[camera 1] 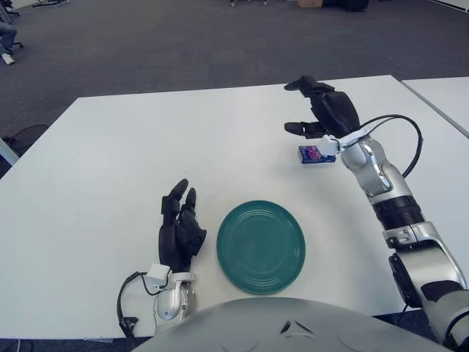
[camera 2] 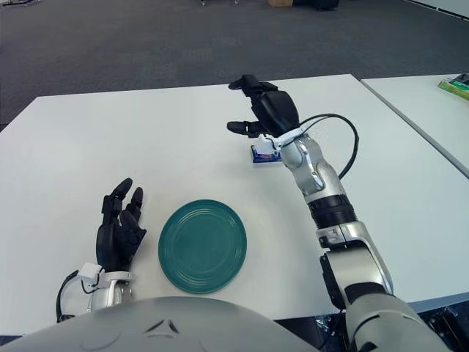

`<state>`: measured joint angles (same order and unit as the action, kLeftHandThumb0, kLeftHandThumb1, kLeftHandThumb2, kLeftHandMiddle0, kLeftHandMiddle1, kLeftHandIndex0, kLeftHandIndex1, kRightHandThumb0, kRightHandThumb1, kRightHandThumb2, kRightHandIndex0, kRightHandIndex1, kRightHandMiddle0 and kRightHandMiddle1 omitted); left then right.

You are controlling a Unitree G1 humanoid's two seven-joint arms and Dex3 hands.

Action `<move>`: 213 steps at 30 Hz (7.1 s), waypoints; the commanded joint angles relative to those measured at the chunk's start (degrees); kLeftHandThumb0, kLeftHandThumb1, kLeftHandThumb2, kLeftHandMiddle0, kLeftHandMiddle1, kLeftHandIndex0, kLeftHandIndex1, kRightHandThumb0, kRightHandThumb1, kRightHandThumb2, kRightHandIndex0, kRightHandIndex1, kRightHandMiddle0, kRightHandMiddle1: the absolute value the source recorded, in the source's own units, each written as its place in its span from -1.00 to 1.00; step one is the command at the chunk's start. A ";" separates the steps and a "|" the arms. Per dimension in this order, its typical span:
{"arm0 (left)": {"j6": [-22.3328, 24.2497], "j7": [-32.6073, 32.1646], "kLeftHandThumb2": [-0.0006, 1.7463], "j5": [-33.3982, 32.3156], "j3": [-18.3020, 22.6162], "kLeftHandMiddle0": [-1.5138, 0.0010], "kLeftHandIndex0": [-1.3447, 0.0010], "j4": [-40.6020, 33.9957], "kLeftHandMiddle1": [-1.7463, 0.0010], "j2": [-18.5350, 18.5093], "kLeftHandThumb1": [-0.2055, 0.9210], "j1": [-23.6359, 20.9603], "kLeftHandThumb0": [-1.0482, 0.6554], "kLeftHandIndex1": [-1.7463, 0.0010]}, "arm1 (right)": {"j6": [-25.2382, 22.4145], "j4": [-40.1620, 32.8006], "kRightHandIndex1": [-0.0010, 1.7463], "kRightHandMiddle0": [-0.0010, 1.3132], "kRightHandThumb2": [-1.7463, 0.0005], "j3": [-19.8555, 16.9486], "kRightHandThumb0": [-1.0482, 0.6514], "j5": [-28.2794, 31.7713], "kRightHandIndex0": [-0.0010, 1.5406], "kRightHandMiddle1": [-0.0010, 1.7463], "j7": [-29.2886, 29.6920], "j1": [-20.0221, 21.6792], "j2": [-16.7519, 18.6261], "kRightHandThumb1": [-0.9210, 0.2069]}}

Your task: Put the gum into the plate.

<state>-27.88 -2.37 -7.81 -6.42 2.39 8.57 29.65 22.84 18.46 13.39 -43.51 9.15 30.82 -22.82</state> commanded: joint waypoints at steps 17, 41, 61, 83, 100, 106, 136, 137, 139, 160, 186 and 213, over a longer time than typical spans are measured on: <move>1.21 -1.88 0.01 0.85 -0.97 0.35 0.85 2.75 0.93 2.58 1.00 -1.08 -0.79 -0.06 | 5.18 23.91 -0.89 -0.94 0.28 11.66 -0.69 -5.98 -0.39 0.09 5.46 5.26 -2.53 -1.00; 2.70 -1.14 0.01 -0.82 -0.96 0.33 0.84 2.70 0.93 2.40 1.00 -1.59 -0.77 -0.05 | 4.06 40.85 -0.92 -1.00 0.27 17.75 -0.67 -6.40 -0.39 -0.02 5.76 7.76 -3.00 -1.00; 1.93 -1.62 0.00 -0.55 -0.80 0.34 0.83 3.15 0.95 2.63 1.00 -1.91 -0.77 -0.05 | -0.44 54.68 -0.91 -1.00 0.40 20.77 -0.61 -5.77 -0.33 -0.01 6.90 14.89 -0.68 -1.00; 1.65 -1.37 0.01 -0.31 -0.25 0.34 0.85 3.99 0.96 2.04 1.00 -2.95 -0.77 -0.05 | 0.05 54.88 -0.93 -1.00 0.38 21.41 -0.63 -5.46 -0.33 0.01 8.23 16.62 -1.41 -1.00; 1.83 -1.07 0.00 -0.97 0.22 0.33 0.84 4.40 0.96 1.76 1.00 -3.74 -0.78 -0.06 | 1.38 54.28 -0.93 -1.00 0.39 20.19 -0.61 -3.68 -0.29 0.09 10.03 18.58 -1.96 -1.00; 2.06 -1.23 0.00 -0.63 0.37 0.32 0.84 4.82 0.96 1.59 1.00 -4.41 -0.79 -0.06 | 1.68 54.16 -0.93 -0.99 0.40 19.60 -0.61 -3.23 -0.28 0.11 10.73 19.29 -2.08 -1.00; 1.58 -1.14 -0.01 -0.75 0.53 0.33 0.86 4.94 0.97 1.44 1.00 -5.21 -0.77 -0.06 | -4.40 57.45 -0.97 -1.00 0.38 19.74 -0.62 -3.06 -0.34 0.03 7.20 21.80 -1.63 -1.00; 1.58 -1.16 -0.01 -0.76 0.56 0.33 0.86 4.87 0.97 1.43 1.00 -5.14 -0.77 -0.07 | -4.80 57.79 -0.98 -1.00 0.38 19.92 -0.62 -3.17 -0.35 0.02 7.07 21.58 -1.47 -1.00; 1.58 -1.16 -0.01 -0.80 0.60 0.33 0.86 4.79 0.97 1.39 1.00 -5.04 -0.77 -0.07 | -5.25 58.11 -0.98 -1.00 0.37 20.20 -0.63 -3.27 -0.37 0.00 6.61 21.47 -1.34 -1.00; 1.93 -0.21 -0.03 -1.69 0.12 0.33 0.87 3.11 0.98 1.42 1.00 -3.29 -0.75 -0.07 | -7.90 59.11 -0.97 -1.00 0.49 21.97 -0.59 -3.06 -0.32 -0.05 4.94 17.26 -0.43 -1.00; 2.49 -0.82 -0.03 -1.31 0.04 0.34 0.85 3.31 0.98 1.92 1.00 -3.86 -0.75 -0.07 | -11.91 61.09 -0.96 -1.00 0.52 28.89 -0.56 -7.61 -0.27 -0.10 6.30 8.93 0.25 -1.00; 1.39 -1.29 -0.04 -0.99 -0.32 0.31 0.82 5.71 0.98 2.54 1.00 -5.53 -0.75 -0.07 | -13.07 62.33 1.00 -0.08 0.17 37.89 -0.40 -13.28 0.19 1.00 17.27 0.47 -2.39 -1.00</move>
<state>-27.46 -2.90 -8.54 -7.24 2.99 7.73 28.01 9.09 77.35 47.97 -53.49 29.71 42.67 -25.51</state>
